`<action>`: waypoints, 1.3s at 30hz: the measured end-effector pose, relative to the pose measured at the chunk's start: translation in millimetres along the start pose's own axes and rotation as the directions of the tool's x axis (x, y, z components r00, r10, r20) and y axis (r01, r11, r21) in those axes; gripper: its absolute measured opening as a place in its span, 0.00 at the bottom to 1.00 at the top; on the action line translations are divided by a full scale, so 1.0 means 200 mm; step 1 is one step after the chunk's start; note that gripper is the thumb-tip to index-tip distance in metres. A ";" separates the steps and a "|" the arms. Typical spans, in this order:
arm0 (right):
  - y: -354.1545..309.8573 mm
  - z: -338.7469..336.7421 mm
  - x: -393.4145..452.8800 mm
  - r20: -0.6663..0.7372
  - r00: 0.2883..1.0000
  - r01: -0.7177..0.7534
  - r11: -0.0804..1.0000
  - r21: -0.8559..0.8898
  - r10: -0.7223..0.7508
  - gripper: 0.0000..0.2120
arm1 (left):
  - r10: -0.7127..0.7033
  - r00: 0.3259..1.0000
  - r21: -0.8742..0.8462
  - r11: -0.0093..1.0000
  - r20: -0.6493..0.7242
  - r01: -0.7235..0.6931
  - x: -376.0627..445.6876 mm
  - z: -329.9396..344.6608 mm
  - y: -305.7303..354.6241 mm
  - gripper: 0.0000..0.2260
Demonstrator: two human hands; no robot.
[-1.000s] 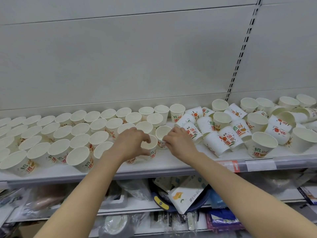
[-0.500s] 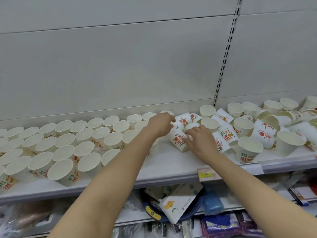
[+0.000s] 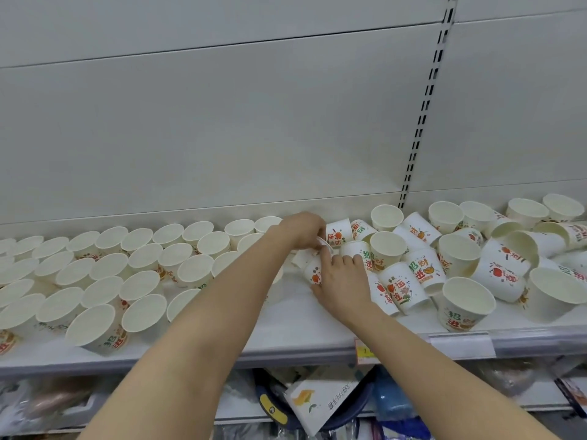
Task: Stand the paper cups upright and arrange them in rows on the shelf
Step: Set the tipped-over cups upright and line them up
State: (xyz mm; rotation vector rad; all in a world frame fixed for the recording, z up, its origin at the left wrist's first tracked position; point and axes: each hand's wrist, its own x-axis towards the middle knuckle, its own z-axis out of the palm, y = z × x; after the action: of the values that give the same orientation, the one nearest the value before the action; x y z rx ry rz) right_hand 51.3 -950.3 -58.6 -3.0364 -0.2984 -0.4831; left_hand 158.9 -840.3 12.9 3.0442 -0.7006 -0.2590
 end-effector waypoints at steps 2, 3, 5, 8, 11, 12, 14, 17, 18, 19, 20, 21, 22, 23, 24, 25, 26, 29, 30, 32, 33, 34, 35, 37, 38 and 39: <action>0.01 0.00 -0.01 -0.015 1.000 0.008 1.000 0.013 -0.008 0.32 | 0.001 1.000 -0.045 0.999 -0.024 -0.002 -0.05 -0.01 -0.03 0.05; 0.01 -0.01 -0.01 -0.021 1.000 0.003 1.000 0.025 -0.002 0.30 | -0.002 0.999 -0.069 0.998 -0.042 -0.001 -0.08 -0.01 -0.04 0.04; 0.00 -0.04 -0.02 -0.059 0.998 -0.020 0.998 0.056 0.023 0.30 | -0.017 0.996 -0.126 0.992 -0.087 0.006 -0.15 -0.01 -0.06 0.03; -0.01 -0.11 -0.09 -0.152 0.986 -0.051 0.994 0.101 0.066 0.32 | -0.079 0.982 -0.200 0.979 -0.170 0.044 -0.25 0.04 -0.08 0.02; -0.04 -0.17 -0.19 -0.154 0.977 -0.106 0.963 0.246 0.147 0.34 | -0.134 0.965 -0.213 0.973 -0.225 0.086 -0.31 0.10 -0.11 0.01; -0.06 -0.17 -0.22 -0.129 0.977 -0.119 0.939 0.322 0.169 0.35 | -0.147 0.960 -0.202 0.974 -0.238 0.099 -0.33 0.11 -0.12 0.01; -0.10 -0.17 -0.25 -0.090 0.979 -0.123 0.882 0.455 0.182 0.35 | -0.154 0.955 -0.182 0.977 -0.252 0.110 -0.35 0.13 -0.13 0.02; -0.15 -0.13 -0.28 -0.045 0.974 -0.150 0.785 0.602 0.221 0.35 | -0.146 0.952 -0.211 0.973 -0.269 0.089 -0.40 0.13 -0.14 0.07; -0.16 -0.11 -0.29 -0.043 0.968 -0.161 0.750 0.642 0.245 0.36 | -0.152 0.940 -0.240 0.967 -0.306 0.079 -0.42 0.12 -0.13 0.08; -0.16 -0.09 -0.30 -0.049 0.963 -0.165 0.722 0.672 0.266 0.36 | -0.165 0.918 -0.279 0.958 -0.361 0.062 -0.46 0.11 -0.12 0.08; -0.16 -0.07 -0.32 -0.062 0.959 -0.158 0.709 0.688 0.275 0.36 | -0.172 0.892 -0.323 0.946 -0.419 0.030 -0.51 0.10 -0.09 0.07; -0.17 -0.06 -0.34 -0.082 0.958 -0.143 0.708 0.692 0.273 0.36 | -0.163 0.873 -0.365 0.931 -0.459 -0.019 -0.57 0.10 -0.06 0.06; -0.17 -0.05 -0.35 -0.096 0.959 -0.129 0.709 0.693 0.268 0.36 | -0.134 0.874 -0.392 0.917 -0.467 -0.069 -0.62 0.11 -0.02 0.07; -0.17 -0.05 -0.37 -0.097 0.960 -0.123 0.707 0.696 0.263 0.36 | -0.091 0.890 -0.399 0.911 -0.447 -0.107 -0.69 0.13 0.01 0.08; -0.18 -0.04 -0.38 -0.081 0.964 -0.126 0.700 0.703 0.255 0.36 | -0.045 0.910 -0.385 0.914 -0.411 -0.128 -0.74 0.16 0.05 0.10; -0.19 -0.04 -0.39 -0.052 0.970 -0.130 0.690 0.712 0.237 0.36 | -0.007 0.924 -0.353 0.925 -0.382 -0.138 -0.78 0.19 0.07 0.11; -0.20 -0.04 -0.40 -0.023 0.977 -0.131 0.684 0.718 0.211 0.36 | 0.015 0.930 -0.312 0.940 -0.368 -0.139 -0.80 0.22 0.09 0.10; -0.18 -0.05 -0.45 -0.089 0.988 -0.042 0.764 0.644 0.129 0.34 | 0.014 0.929 -0.208 0.973 -0.370 -0.097 -0.87 0.25 0.07 0.08; -0.14 -0.05 -0.47 -0.179 0.975 -0.002 0.820 0.573 0.128 0.32 | 0.029 0.924 -0.154 0.984 -0.381 -0.094 -0.90 0.27 0.06 0.08; -0.04 -0.07 -0.50 -0.336 0.928 -0.012 0.915 0.403 0.160 0.27 | 0.062 0.909 -0.051 0.995 -0.413 -0.091 -0.96 0.29 0.01 0.08; 0.02 -0.07 -0.49 -0.366 0.912 -0.060 0.942 0.330 0.186 0.27 | 0.067 0.898 -0.022 0.996 -0.435 -0.085 -1.00 0.30 -0.01 0.07; 0.07 -0.07 -0.48 -0.350 0.912 -0.122 0.957 0.264 0.213 0.29 | 0.064 0.889 -0.003 0.997 -0.453 -0.073 -1.02 0.32 -0.03 0.06; 0.11 -0.08 -0.47 -0.291 0.927 -0.182 0.962 0.201 0.237 0.32 | 0.057 0.884 0.010 0.998 -0.465 -0.059 -1.04 0.32 -0.05 0.06; 0.15 -0.08 -0.44 -0.133 0.959 -0.243 0.968 0.063 0.249 0.36 | 0.043 0.875 0.023 0.999 -0.483 -0.036 -1.04 0.33 -0.06 0.05; 0.16 -0.07 -0.42 -0.078 0.970 -0.232 0.973 -0.014 0.230 0.35 | 0.036 0.872 0.019 0.999 -0.488 -0.030 -1.04 0.34 -0.06 0.04; 0.16 -0.06 -0.41 -0.043 0.978 -0.206 0.975 -0.083 0.203 0.35 | 0.029 0.871 0.013 1.000 -0.491 -0.026 -1.04 0.34 -0.05 0.04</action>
State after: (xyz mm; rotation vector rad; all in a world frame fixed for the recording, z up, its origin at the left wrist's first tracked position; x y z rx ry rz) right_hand -23.0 -998.4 -72.7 -3.0911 0.0390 -0.5450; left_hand -31.3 -738.7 -21.2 2.8994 -0.6954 0.5073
